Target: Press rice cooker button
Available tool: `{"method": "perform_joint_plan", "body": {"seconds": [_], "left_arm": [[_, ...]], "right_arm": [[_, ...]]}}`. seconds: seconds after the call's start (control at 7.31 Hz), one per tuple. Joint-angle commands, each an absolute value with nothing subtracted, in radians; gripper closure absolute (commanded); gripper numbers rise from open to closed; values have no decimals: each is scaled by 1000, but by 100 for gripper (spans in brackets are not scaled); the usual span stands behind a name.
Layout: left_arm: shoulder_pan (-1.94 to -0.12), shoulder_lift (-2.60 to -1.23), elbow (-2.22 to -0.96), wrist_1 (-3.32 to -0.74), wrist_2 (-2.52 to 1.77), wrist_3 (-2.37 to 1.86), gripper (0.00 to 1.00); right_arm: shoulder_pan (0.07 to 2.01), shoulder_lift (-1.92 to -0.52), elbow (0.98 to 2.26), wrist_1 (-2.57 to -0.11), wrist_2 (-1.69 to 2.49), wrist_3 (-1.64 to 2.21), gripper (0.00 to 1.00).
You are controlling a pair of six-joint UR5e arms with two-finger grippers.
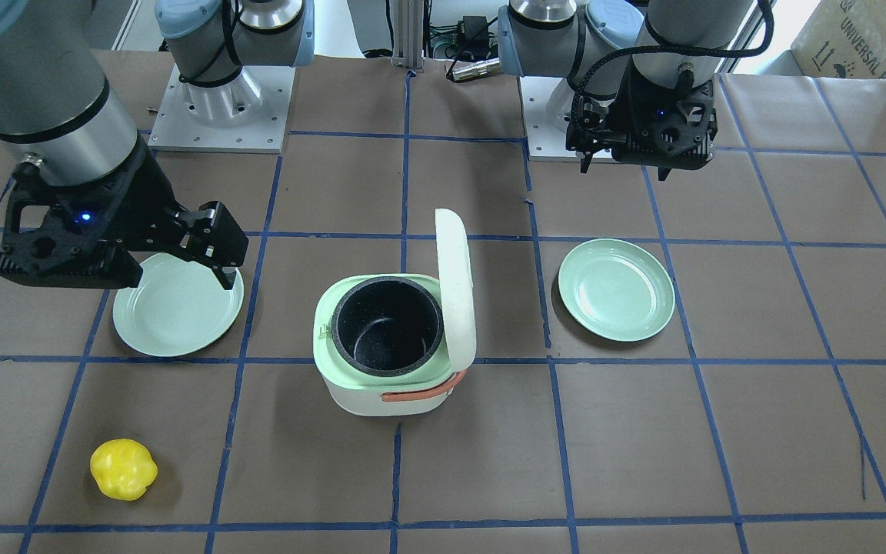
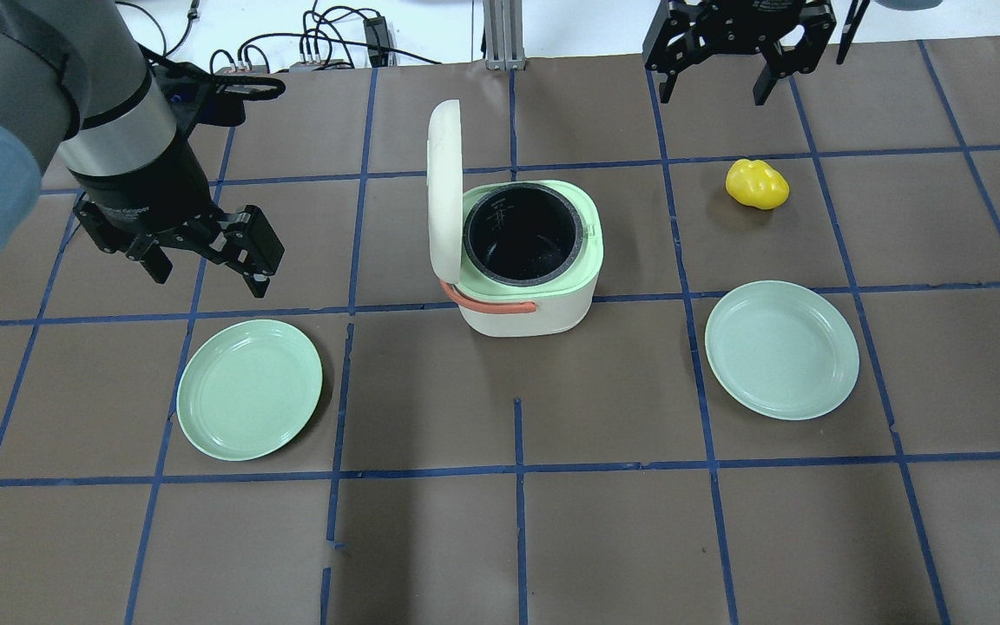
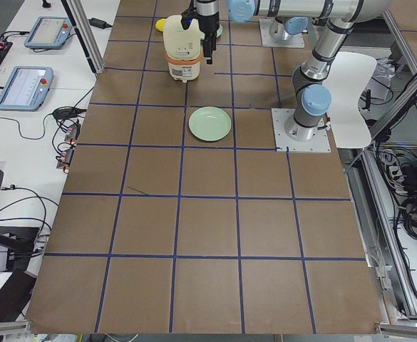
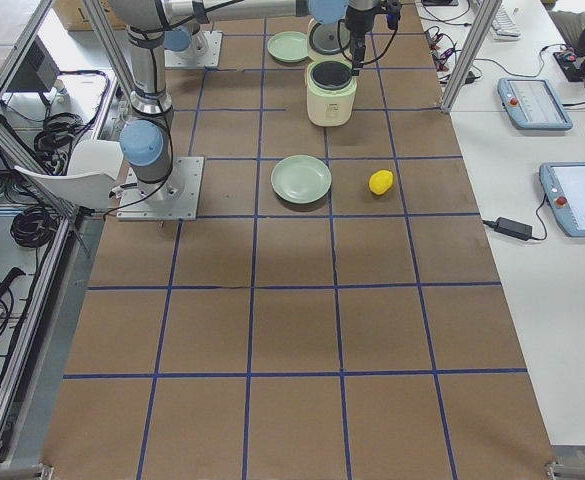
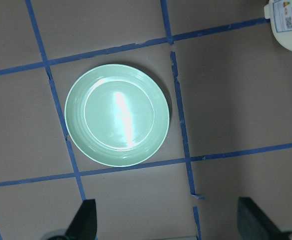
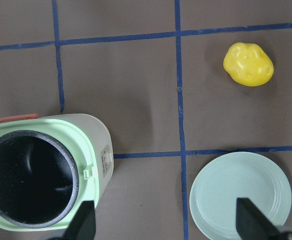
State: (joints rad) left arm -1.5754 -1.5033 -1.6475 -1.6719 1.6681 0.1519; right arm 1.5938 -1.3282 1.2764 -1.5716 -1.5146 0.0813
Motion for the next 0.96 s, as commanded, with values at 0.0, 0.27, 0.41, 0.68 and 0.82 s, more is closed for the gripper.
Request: {"method": "perform_joint_plan", "body": {"seconds": [0.0, 0.27, 0.41, 0.68, 0.82], "left_arm": [[-1575, -1503, -1647, -1672, 1669, 152, 0], [-1575, -1505, -1647, -1672, 1669, 152, 0], [-1575, -1503, -1647, -1672, 1667, 150, 0], [-1575, -1503, -1647, -1672, 1667, 152, 0], [-1575, -1503, -1647, -1671, 1669, 152, 0]], "right_arm": [[1578, -1321, 1288, -1577, -1538, 81, 0], [1580, -1333, 1314, -1556, -1539, 78, 0], [1585, -1347, 1353, -1555, -1531, 71, 0], [1585, -1454, 1492, -1560, -1528, 71, 0], [1585, -1504, 1524, -1559, -1528, 71, 0]]}}
